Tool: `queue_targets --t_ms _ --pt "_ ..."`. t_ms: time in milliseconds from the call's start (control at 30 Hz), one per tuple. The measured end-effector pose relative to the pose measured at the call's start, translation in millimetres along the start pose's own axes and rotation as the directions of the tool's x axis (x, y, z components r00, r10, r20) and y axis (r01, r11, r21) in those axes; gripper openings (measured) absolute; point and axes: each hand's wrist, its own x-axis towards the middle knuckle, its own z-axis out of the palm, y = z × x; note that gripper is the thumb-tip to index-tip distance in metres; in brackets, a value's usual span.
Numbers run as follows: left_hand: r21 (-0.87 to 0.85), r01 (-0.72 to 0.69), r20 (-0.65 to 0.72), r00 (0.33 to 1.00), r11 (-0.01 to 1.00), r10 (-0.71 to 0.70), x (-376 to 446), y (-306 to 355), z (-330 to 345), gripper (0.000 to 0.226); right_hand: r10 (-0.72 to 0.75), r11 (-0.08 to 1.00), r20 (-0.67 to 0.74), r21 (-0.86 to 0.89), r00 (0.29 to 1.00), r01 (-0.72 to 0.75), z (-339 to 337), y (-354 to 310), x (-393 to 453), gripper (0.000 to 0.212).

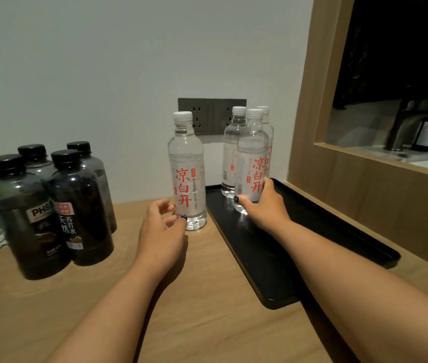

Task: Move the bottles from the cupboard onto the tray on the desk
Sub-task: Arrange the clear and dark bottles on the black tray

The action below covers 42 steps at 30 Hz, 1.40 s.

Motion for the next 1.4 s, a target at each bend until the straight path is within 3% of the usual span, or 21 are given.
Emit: queue_targets --t_ms 633,933,1067,1167,1233,1333,1400 --pt "0.076 0.002 0.071 0.997 0.997 -0.007 1 -4 1 0.056 0.038 0.999 0.064 -0.04 0.997 -0.036 5 -3 8 0.067" --pt "0.081 -0.064 0.282 0.958 0.995 0.039 1 -8 1 0.097 0.071 0.996 0.049 -0.06 0.996 -0.068 6 -3 8 0.062" --pt "0.064 -0.045 0.276 0.961 0.997 0.026 0 -7 -1 0.097 0.082 0.994 0.071 -0.075 0.994 -0.077 5 -5 8 0.063" --pt "0.036 -0.037 0.256 0.966 0.999 0.027 -1 -3 -2 0.089 0.114 0.993 0.077 -0.031 0.99 -0.112 4 -9 8 0.069" --pt "0.023 -0.031 0.249 0.968 0.999 0.025 -2 -2 -3 0.086 0.197 0.98 0.075 0.004 0.978 -0.198 5 -15 7 0.084" --pt "0.011 -0.019 0.236 0.972 1.0 0.016 -1 -3 -4 0.084 0.292 0.951 0.002 -0.105 0.957 -0.29 5 -31 -3 0.102" --pt "0.007 -0.005 0.231 0.973 1.0 0.004 0 -4 -3 0.082 0.186 0.966 -0.091 -0.168 0.978 -0.199 2 -44 -13 0.099"
